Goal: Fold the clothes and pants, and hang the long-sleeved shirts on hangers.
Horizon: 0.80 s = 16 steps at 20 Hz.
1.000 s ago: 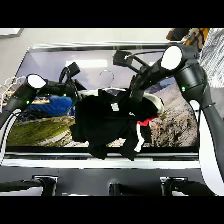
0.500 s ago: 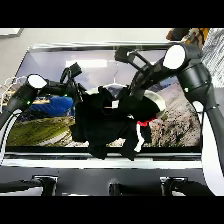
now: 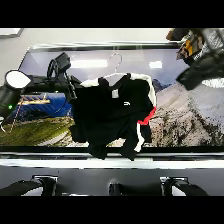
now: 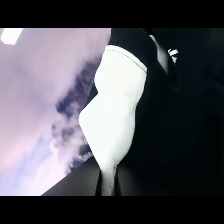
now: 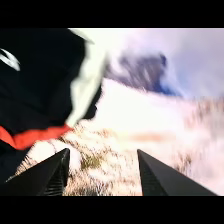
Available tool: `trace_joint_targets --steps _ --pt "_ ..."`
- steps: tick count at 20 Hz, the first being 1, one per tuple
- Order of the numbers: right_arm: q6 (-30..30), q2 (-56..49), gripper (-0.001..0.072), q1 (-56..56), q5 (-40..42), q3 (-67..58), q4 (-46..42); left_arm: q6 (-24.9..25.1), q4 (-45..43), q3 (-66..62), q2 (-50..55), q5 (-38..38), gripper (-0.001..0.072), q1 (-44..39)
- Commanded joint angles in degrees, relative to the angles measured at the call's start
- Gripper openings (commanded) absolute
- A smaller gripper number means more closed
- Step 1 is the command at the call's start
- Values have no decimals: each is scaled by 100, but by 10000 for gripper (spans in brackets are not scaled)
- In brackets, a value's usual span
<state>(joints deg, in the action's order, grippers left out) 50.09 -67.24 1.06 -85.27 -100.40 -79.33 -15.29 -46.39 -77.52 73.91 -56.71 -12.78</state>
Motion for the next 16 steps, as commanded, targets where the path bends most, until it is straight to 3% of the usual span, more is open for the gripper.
trace_joint_targets --steps 1,4,10,16 --pt "-562 -15 504 960 -66 256 675 101 -7 -2 -330 -50 34 -105" --pt "-1685 -555 541 979 212 426 1755 98 -7 -2 -448 -90 34 -160" --pt "-2820 -1694 559 968 562 437 3296 96 -7 0 -459 -92 35 -164" --pt "-3213 -2251 559 859 737 437 3773 74 -7 0 -450 -240 35 -166"
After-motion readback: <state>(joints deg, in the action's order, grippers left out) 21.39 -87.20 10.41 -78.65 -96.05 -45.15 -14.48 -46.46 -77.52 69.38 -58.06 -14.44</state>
